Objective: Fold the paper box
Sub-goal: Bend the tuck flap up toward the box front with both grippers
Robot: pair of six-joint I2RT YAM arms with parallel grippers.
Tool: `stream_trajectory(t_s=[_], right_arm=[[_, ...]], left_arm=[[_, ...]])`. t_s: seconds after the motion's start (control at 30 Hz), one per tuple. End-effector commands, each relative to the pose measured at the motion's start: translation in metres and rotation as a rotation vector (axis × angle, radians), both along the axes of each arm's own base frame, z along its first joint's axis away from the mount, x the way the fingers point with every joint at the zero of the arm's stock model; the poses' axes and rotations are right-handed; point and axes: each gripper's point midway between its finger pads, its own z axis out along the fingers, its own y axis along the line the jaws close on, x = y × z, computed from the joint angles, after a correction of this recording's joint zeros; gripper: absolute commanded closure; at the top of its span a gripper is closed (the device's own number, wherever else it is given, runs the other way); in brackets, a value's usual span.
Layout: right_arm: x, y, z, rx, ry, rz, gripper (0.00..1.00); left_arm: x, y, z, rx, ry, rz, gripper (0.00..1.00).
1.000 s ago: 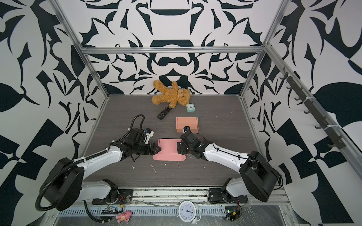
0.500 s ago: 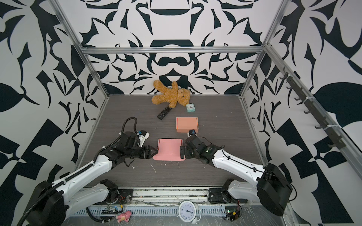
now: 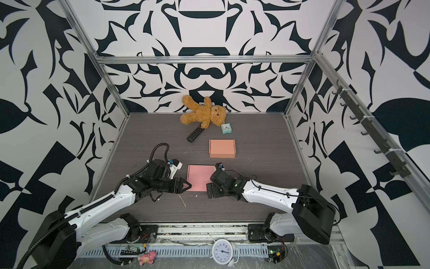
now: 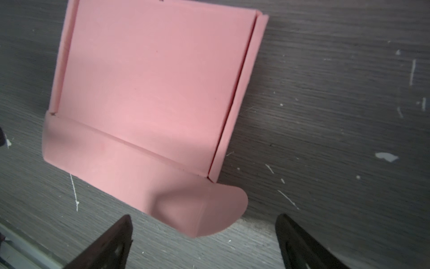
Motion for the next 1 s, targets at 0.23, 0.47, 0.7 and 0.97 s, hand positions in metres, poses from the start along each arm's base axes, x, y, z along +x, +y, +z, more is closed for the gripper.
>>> stream_trajectory(t_s=[0.23,0.47,0.7,0.97], right_arm=[[0.006,0.026,0.014,0.068,-0.028,0.008,0.03],[0.006,0.03,0.012,0.076,-0.029,0.013,0.04],[0.008,0.034,0.011,0.077,-0.027,0.017,0.04],[0.007,0.04,0.006,0.081,-0.016,0.028,0.04]], left_arm=[[-0.005,-0.004,-0.018,0.014,0.036,0.0,0.33],[0.002,-0.004,-0.019,0.027,0.019,0.016,0.35],[0.009,-0.006,-0.023,0.051,0.014,0.012,0.36],[0.01,-0.008,-0.025,0.05,0.015,0.009,0.36]])
